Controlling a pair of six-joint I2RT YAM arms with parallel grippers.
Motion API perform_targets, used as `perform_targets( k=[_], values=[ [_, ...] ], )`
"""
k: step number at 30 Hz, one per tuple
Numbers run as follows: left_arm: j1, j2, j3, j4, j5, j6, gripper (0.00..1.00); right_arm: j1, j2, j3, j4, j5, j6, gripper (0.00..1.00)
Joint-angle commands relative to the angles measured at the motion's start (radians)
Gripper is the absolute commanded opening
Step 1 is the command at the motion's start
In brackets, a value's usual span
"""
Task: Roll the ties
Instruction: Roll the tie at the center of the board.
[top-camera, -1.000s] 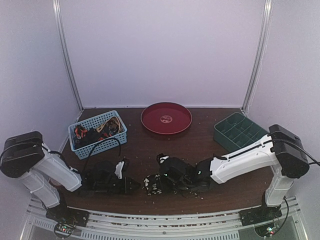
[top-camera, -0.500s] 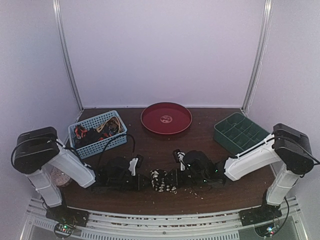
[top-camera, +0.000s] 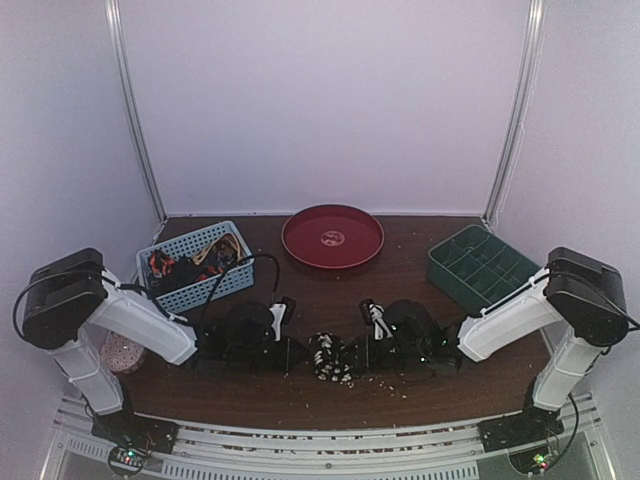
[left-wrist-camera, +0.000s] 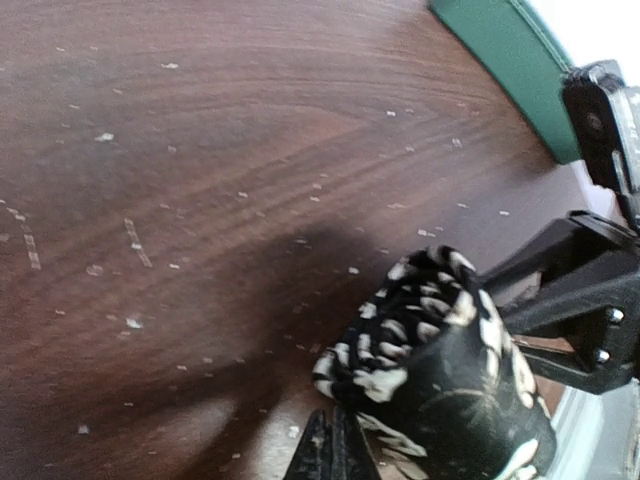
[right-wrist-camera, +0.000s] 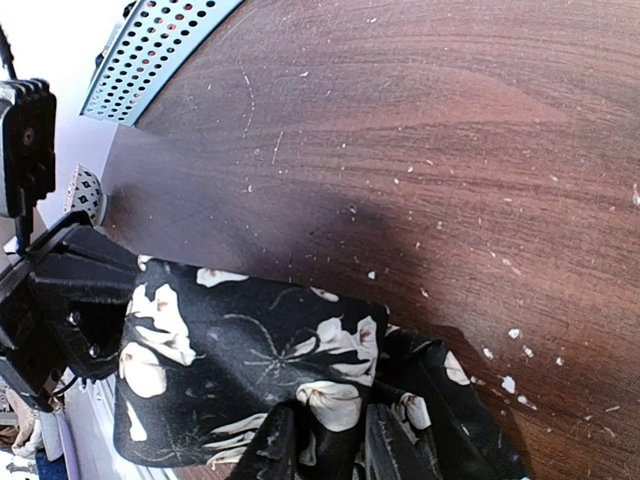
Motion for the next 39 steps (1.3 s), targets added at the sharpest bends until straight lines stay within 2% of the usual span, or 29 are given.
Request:
perform_targets(
  k=[1,13,22,30,39],
  values=[
    [-0.010,-0.025,0.078,-0.124,-0.105,0.058,0.04,-0.009,-0.002,-0.024,-0.003,-0.026,0.002,0.25],
    [-0.042,0.013,0.182,-0.144,-0.084,0.115,0.04,-0.012,-0.046,-0.053,-0.014,-0.006,0.018,0.27],
    [-0.043,0.050,0.229,-0.154,-0.056,0.149,0.05,-0.012,-0.201,-0.083,-0.151,0.110,0.034,0.49],
    [-0.050,0.069,0.249,-0.170,-0.058,0.151,0.05,-0.012,-0.282,-0.036,-0.203,0.121,0.057,0.70],
    [-0.061,0.098,0.278,-0.188,-0.054,0.144,0.05,0.025,-0.195,0.035,-0.240,0.127,0.118,0.71]
  ],
)
